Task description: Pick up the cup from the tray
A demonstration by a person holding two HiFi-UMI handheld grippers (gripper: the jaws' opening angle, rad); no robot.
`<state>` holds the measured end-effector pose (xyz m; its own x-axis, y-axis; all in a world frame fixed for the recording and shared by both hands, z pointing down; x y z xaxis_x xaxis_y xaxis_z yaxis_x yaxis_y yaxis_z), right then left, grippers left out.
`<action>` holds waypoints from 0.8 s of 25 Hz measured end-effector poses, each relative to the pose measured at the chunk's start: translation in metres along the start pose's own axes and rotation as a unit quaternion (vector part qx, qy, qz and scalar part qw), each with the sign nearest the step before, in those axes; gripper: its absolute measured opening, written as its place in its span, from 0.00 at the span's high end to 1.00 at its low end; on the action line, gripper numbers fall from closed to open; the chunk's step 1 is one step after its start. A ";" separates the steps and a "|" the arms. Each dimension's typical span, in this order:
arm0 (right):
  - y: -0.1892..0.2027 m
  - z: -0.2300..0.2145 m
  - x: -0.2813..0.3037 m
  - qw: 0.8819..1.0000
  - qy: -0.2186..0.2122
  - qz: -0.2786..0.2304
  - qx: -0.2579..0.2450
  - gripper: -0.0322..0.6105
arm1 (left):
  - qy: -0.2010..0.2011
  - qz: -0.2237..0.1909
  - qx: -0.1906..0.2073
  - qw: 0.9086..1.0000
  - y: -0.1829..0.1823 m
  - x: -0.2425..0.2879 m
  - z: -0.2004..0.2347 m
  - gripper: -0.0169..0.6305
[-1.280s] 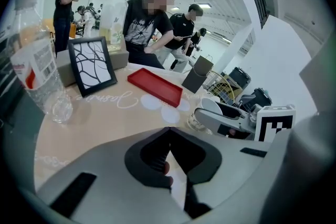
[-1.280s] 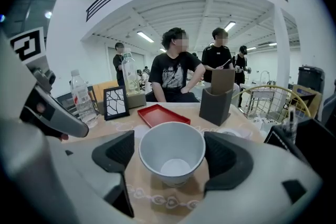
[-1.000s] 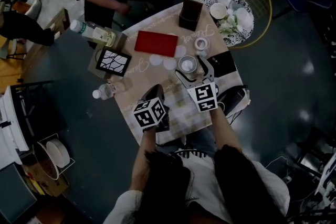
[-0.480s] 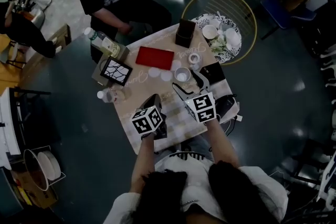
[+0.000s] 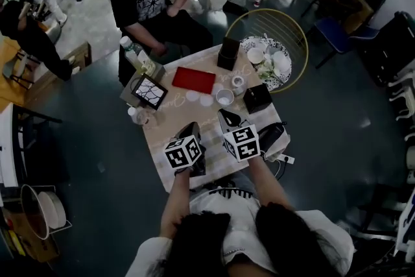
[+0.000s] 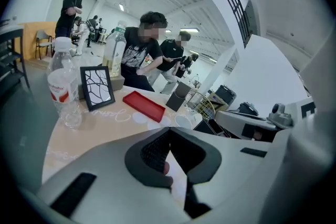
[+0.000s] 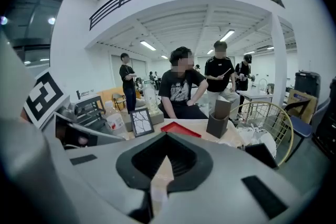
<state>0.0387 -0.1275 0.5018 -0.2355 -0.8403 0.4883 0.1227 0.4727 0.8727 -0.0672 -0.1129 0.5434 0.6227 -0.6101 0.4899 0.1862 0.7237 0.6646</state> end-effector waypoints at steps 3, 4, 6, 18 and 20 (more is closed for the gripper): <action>0.011 0.014 -0.009 1.000 0.002 0.018 -0.015 0.94 | 0.002 0.004 0.009 1.000 0.009 -0.011 -0.003 0.96; 0.013 0.017 -0.011 1.000 0.003 0.021 -0.016 0.94 | 0.003 0.005 0.011 1.000 0.011 -0.014 -0.004 0.96; 0.017 0.024 -0.016 0.999 0.005 0.028 -0.018 0.94 | 0.004 0.005 0.015 1.000 0.015 -0.020 -0.005 0.96; 0.037 0.045 -0.028 0.998 0.011 0.054 -0.027 0.94 | 0.007 0.002 0.021 1.000 0.025 -0.044 -0.001 0.96; 0.038 0.046 -0.029 0.998 0.012 0.054 -0.028 0.94 | 0.007 0.002 0.022 1.000 0.025 -0.046 0.000 0.96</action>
<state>0.0054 -0.0735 0.5202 -0.1947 -0.7917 0.5790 0.2003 0.5458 0.8136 -0.0912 -0.0664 0.5372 0.6339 -0.6029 0.4845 0.1505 0.7106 0.6874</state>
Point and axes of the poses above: the fingertips, and each gripper's own axes: x forward along the fingers, z to its left, y out of its underside, the point moved 1 cm from there along -x, backward along the fingers, and after that the axes turned 10 degrees about y, right-handed, at the moved point
